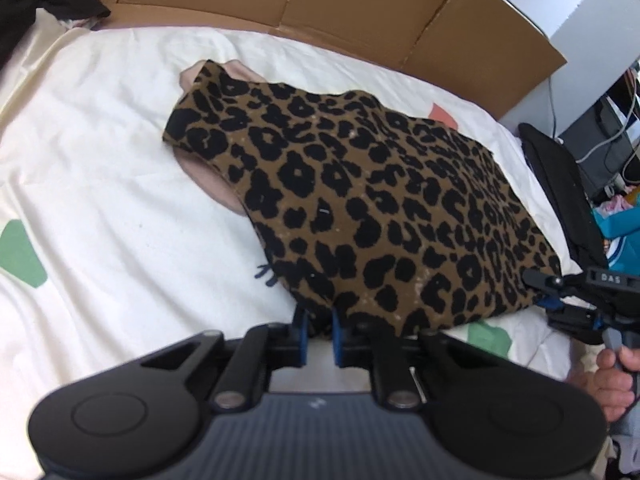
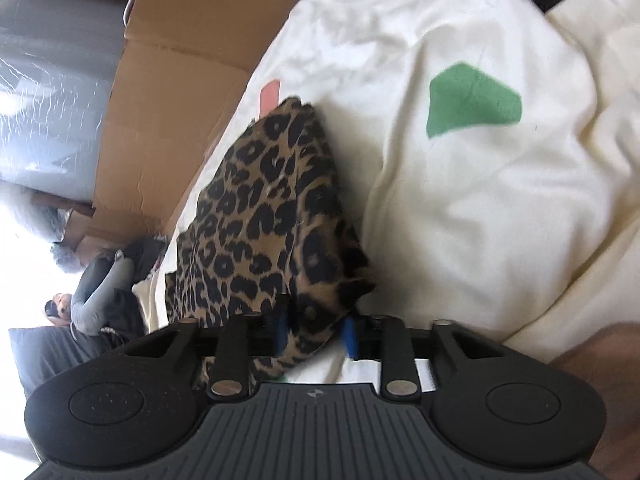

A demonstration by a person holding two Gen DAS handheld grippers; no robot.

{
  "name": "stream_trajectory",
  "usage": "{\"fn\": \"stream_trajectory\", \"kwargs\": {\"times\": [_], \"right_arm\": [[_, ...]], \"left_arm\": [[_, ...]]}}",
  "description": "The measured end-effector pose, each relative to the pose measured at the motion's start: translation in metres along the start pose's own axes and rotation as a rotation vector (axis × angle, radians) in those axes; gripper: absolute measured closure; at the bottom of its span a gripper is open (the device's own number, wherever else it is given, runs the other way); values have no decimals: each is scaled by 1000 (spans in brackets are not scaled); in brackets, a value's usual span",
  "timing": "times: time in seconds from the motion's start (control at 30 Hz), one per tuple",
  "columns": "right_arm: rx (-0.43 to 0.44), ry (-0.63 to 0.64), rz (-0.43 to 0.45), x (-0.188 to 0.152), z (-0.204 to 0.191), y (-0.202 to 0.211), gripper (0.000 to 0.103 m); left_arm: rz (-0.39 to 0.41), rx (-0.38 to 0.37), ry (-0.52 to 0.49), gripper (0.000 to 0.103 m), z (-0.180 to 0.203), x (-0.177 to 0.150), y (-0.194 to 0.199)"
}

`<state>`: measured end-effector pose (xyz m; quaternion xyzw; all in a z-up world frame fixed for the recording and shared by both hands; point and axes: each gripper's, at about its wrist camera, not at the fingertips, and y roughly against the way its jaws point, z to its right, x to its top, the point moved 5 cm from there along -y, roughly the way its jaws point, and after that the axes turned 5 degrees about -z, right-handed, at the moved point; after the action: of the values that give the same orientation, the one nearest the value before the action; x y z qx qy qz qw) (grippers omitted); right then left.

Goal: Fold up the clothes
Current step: 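Grasp the leopard-print skirt edge with the right gripper while the left gripper grasps it too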

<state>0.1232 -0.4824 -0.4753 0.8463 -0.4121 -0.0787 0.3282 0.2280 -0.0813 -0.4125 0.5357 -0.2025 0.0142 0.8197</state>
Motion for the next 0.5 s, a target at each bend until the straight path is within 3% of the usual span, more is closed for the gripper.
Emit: {"fn": "stream_trajectory", "kwargs": {"times": [0.17,0.5], "right_arm": [[24,9,21,0,-8,6,92],[30,43,-1,-11,-21,18,92]], "left_arm": [[-22,-12,13,94,5,2,14],[-74,-10,27,96,7,-1,39]]}}
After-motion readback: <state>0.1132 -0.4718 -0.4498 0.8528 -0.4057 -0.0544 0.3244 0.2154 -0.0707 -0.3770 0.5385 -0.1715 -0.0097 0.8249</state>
